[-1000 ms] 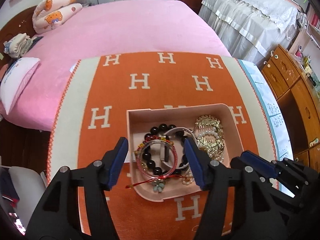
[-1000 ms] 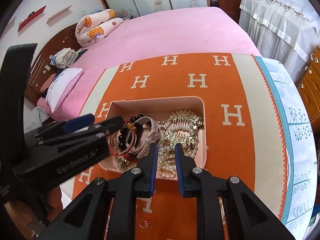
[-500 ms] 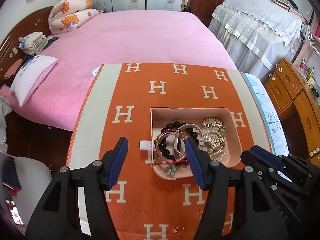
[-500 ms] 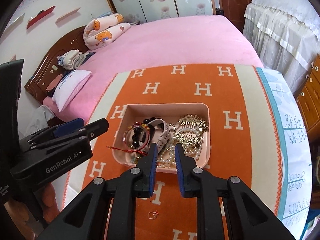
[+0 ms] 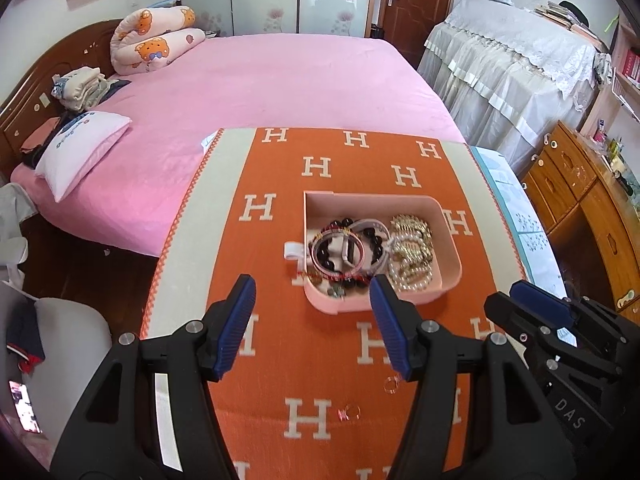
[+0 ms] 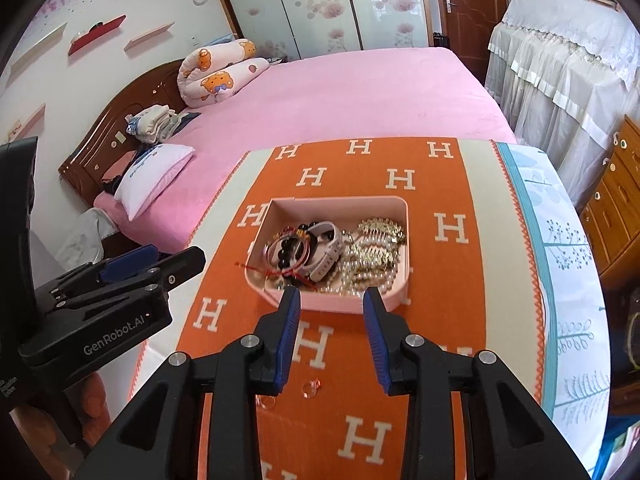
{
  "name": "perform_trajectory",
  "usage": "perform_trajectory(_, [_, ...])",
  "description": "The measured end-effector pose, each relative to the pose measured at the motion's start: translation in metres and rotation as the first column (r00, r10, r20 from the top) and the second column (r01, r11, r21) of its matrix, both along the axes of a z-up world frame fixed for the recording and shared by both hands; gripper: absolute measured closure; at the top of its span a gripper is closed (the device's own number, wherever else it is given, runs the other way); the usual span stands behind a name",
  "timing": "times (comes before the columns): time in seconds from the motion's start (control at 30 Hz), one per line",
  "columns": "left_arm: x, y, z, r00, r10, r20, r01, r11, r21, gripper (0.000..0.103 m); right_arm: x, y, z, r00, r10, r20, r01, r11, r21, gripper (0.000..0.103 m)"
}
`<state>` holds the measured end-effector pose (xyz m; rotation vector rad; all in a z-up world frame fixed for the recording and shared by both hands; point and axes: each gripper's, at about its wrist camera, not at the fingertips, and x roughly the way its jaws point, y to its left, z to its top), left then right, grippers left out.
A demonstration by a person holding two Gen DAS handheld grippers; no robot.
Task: Organize jewelry
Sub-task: 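Move the left gripper to the pink-charm ring while the right approaches the small ring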
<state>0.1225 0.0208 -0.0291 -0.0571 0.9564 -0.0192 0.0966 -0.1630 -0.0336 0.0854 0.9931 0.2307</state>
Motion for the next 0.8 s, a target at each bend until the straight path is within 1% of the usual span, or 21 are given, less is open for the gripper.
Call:
perform_trajectory(0.13, [-0.023, -0.004, 0.0, 1.0, 0.001, 0.001, -0.001, 1.0, 0.007, 0.04, -0.019, -0.003, 0.001, 1.0, 0.017, 0.004, -0.017, 1.0, -0.006, 0.07])
perform_trajectory(0.43, [-0.057, -0.01, -0.008, 1.0, 0.013, -0.014, -0.013, 1.0, 0.006, 0.04, -0.046, -0.007, -0.009, 0.998, 0.061, -0.006, -0.061, 0.998, -0.019, 0.07])
perform_trajectory(0.6, [-0.067, -0.007, -0.021, 0.999, 0.024, -0.032, -0.024, 1.0, -0.006, 0.04, -0.052, -0.007, -0.022, 0.996, 0.088, -0.026, -0.089, 0.996, -0.02, 0.07])
perform_trajectory(0.8, [-0.079, -0.005, -0.051, 0.997, 0.031, -0.07, -0.033, 0.999, -0.029, 0.04, -0.062, -0.008, -0.046, 0.99, 0.124, -0.061, -0.126, 0.992, -0.026, 0.07])
